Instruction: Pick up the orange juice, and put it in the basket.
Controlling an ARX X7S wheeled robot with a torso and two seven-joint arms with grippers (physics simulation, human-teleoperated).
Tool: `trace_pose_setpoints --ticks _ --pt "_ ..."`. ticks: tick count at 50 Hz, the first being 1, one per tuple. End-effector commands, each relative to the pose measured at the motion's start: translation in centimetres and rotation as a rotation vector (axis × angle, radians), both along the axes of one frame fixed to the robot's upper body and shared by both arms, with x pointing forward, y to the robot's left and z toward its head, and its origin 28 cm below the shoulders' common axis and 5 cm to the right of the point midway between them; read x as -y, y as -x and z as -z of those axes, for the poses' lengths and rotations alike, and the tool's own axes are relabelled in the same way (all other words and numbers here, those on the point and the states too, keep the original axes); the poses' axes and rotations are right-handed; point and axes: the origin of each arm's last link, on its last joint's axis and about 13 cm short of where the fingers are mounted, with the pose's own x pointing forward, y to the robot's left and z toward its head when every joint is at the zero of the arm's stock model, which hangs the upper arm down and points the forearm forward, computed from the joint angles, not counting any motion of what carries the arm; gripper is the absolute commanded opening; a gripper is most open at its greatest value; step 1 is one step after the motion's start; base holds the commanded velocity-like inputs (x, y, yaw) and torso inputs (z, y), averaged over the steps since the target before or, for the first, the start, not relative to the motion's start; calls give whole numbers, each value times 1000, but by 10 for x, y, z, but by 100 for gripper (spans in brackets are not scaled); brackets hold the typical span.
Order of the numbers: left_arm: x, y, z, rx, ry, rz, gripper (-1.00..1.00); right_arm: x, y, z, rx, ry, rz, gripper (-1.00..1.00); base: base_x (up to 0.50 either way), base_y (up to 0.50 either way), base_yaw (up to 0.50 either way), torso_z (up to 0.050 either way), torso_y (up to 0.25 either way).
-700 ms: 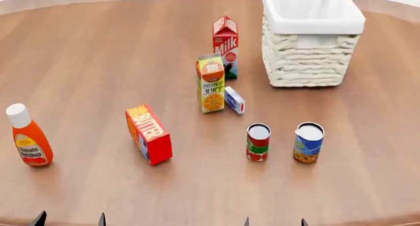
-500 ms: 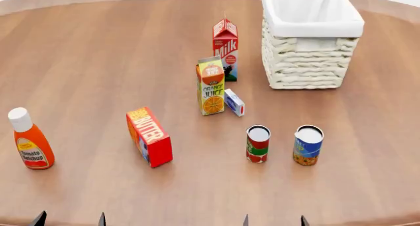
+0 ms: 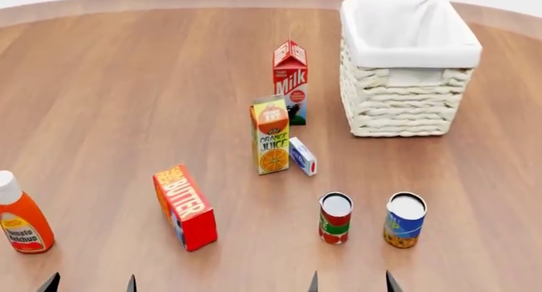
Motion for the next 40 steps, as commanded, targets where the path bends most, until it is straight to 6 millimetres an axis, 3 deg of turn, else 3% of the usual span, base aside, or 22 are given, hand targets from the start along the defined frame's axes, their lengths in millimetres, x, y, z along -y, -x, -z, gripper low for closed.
trace_pose_setpoints --ticks 1,40 --pt "0 0 0 0 0 0 100 0 0 -2 2 -7 -1 100 277 0 0 0 0" --pt "0 0 0 0 0 0 100 1 -4 -2 15 -17 0 100 296 0 0 0 0"
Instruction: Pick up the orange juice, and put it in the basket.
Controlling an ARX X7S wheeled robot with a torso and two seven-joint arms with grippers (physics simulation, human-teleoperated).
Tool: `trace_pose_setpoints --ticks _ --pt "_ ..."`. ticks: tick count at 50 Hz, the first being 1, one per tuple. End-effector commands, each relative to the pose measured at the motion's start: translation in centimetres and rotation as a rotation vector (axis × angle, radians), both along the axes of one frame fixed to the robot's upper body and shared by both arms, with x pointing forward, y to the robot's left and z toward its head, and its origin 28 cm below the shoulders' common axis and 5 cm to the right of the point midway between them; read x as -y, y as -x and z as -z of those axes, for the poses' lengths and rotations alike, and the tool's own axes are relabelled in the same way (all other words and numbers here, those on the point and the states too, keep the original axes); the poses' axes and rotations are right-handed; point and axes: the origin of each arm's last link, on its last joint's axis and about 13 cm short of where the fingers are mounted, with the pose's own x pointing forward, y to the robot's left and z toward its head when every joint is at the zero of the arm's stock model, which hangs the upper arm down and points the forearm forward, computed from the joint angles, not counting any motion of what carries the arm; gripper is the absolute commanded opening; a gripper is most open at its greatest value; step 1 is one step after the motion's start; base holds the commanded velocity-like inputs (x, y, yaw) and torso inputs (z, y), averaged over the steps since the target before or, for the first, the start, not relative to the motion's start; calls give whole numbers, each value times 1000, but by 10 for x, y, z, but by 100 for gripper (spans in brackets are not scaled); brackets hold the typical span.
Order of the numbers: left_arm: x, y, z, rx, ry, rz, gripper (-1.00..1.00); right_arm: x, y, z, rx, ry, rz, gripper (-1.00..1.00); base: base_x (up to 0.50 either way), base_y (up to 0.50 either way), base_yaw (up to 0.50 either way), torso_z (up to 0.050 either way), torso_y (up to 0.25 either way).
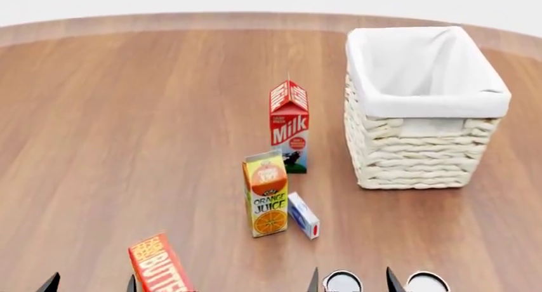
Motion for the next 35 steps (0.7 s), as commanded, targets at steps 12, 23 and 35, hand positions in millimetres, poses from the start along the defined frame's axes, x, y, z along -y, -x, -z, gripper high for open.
trace_pose_setpoints --ticks 12,23,35 --pt "0 0 0 0 0 0 100 0 -1 -5 10 -5 0 100 339 0 0 0 0" --pt "0 0 0 0 0 0 100 0 0 -4 4 -3 -3 100 342 0 0 0 0" --pt "0 0 0 0 0 0 100 0 -1 -5 6 -2 1 100 340 0 0 0 1"
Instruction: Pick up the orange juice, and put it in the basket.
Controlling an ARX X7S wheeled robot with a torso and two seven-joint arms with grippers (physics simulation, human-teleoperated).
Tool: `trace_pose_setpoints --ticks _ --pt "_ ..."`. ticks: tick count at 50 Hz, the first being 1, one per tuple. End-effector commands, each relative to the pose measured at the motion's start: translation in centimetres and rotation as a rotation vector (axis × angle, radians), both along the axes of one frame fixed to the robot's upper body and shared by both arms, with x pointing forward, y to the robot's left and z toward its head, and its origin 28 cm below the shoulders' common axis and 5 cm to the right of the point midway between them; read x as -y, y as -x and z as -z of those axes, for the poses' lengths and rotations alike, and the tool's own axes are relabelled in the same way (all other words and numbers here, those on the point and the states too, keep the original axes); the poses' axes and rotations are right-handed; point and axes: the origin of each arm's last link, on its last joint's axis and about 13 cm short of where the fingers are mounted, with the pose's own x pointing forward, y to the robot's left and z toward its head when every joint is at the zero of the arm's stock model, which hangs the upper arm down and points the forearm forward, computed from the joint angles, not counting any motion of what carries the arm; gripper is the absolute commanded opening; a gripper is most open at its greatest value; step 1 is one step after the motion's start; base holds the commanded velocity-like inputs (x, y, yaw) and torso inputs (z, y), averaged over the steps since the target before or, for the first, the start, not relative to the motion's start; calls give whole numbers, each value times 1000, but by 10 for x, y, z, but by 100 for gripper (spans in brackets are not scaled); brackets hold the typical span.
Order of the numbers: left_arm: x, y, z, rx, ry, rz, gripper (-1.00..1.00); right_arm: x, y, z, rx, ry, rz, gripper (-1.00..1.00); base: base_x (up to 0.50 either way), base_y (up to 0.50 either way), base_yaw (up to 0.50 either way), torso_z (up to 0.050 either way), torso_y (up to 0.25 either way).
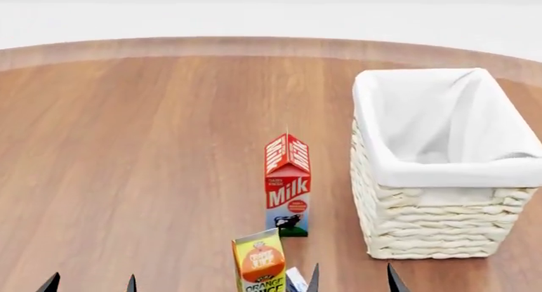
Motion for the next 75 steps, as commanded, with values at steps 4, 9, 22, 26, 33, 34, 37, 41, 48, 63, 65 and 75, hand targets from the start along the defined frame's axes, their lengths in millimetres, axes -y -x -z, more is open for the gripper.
trace_pose_setpoints --ticks 4,9,22,26,33,34,37,41,48,63,65,75 --pt "0 0 0 0 0 0 100 0 -1 0 1 2 -1 100 337 0 0 0 0" --pt "0 0 0 0 0 0 100 0 0 -1 3 1 -2 100 341 0 0 0 0" --pt "0 0 0 0 0 0 100 0 0 0 7 2 3 100 341 0 0 0 0" --pt "0 0 0 0 0 0 100 1 1 -2 13 1 2 100 86 0 0 0 3" --pt "0 0 0 0 0 0 100 -2 12 -7 -7 -2 -49 100 0 0 0 0 0" --pt "0 0 0 0 0 0 100 -2 14 -7 -1 -3 -54 100 0 0 0 0 0" --pt "0 0 0 0 0 0 100 -2 22 -7 -4 15 -75 100 0 0 0 0 0" --pt "0 0 0 0 0 0 100 -4 34 -6 -5 14 -102 100 0 0 0 0 0" --pt "0 0 0 0 0 0 100 -4 56 2 -16 20 -125 100 0 0 0 0 0" --pt "0 0 0 0 0 0 100 -7 84 12 -23 14 -159 100 0 0 0 0 0" --pt "0 0 0 0 0 0 100 -8 87 13 -23 15 -165 100 0 0 0 0 0" --pt "0 0 0 0 0 0 100 -16 100 18 -27 20 -203 100 0 0 0 0 0"
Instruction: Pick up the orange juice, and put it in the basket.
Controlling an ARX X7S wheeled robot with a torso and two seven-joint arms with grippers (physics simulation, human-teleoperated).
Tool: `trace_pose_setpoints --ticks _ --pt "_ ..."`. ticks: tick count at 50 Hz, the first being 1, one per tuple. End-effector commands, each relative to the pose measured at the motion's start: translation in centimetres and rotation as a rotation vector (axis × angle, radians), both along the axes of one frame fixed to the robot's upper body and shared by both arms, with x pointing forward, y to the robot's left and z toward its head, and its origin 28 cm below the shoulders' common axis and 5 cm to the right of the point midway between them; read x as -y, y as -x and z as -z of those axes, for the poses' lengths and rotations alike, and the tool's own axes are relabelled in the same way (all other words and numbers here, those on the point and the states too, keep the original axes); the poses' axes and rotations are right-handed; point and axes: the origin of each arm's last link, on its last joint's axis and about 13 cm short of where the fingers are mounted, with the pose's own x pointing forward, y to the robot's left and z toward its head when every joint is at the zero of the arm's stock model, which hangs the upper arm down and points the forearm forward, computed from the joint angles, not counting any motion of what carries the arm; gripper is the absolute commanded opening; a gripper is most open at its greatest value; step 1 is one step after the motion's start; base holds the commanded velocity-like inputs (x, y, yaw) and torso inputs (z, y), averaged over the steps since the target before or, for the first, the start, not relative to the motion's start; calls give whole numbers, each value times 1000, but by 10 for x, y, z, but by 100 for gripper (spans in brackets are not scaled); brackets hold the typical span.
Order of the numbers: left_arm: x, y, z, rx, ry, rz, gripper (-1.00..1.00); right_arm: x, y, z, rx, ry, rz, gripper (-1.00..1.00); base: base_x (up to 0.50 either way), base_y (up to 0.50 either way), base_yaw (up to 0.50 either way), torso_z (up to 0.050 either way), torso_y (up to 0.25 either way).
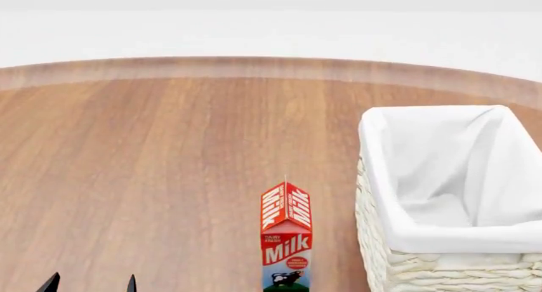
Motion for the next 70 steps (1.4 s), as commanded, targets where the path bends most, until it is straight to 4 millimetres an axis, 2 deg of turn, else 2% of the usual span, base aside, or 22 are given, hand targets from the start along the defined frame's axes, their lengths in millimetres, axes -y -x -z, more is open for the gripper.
trace_pose_setpoints --ticks 1,10,11,23,70 --pt "0 0 0 0 0 0 100 -7 17 5 -6 -1 -39 100 0 0 0 0 0" --pt "0 0 0 0 0 0 100 -12 26 7 -6 -6 -67 100 0 0 0 0 0" --pt "0 0 0 0 0 0 100 -30 30 18 -27 -7 -113 100 0 0 0 0 0" --pt "0 0 0 0 0 0 100 -31 30 20 -30 -10 -121 100 0 0 0 0 0" --pt "0 0 0 0 0 0 100 -37 -1 30 -44 -5 -95 100 0 0 0 0 0"
